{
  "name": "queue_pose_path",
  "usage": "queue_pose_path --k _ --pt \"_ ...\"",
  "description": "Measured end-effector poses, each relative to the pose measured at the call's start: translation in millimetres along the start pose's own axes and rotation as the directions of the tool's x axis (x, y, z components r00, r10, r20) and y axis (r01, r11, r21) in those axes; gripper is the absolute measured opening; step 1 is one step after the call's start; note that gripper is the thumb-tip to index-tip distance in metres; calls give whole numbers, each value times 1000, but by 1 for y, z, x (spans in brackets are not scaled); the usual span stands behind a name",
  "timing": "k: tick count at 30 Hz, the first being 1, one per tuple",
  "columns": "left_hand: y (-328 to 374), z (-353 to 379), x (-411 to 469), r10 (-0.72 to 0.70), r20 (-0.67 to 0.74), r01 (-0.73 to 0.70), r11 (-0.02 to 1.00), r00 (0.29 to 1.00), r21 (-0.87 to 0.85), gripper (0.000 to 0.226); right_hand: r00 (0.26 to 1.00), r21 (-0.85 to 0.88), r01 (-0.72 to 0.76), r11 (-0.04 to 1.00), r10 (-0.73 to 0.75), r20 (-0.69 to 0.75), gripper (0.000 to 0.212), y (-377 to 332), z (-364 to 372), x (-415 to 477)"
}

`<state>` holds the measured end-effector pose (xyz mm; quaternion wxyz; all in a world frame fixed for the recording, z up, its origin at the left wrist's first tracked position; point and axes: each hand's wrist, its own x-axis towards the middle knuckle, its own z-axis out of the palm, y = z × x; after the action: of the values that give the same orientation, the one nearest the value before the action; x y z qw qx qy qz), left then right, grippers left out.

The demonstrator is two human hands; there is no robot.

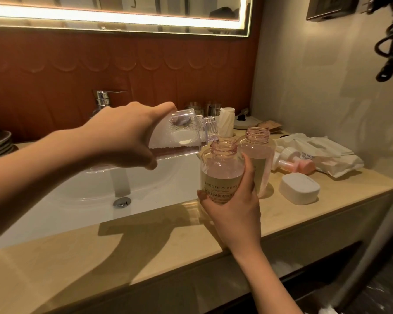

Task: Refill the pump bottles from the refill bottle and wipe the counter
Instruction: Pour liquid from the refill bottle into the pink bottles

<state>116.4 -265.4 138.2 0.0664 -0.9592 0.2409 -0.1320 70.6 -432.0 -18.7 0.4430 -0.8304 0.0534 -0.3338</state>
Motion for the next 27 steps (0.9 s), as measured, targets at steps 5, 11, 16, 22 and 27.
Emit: queue_pose_path --k 5,11,16,22,27 --pt "-1 0 -1 2 -2 -2 1000 1000 -7 103 1000 -5 2 1000 -2 -3 104 0 0 0" --pt "0 -1 -1 -1 5 2 999 1000 -32 102 1000 -5 -1 1000 1 2 104 0 -1 0" --pt "0 0 -1 2 2 -2 1000 1000 -20 106 1000 -5 -1 1000 1 3 104 -1 -1 1" --pt "0 0 0 3 -2 -3 1000 1000 -6 105 1000 -7 2 1000 -2 2 104 0 -1 0" --pt "0 -1 -1 8 -6 -8 1000 1000 8 103 1000 -11 5 1000 -4 7 104 1 -1 0"
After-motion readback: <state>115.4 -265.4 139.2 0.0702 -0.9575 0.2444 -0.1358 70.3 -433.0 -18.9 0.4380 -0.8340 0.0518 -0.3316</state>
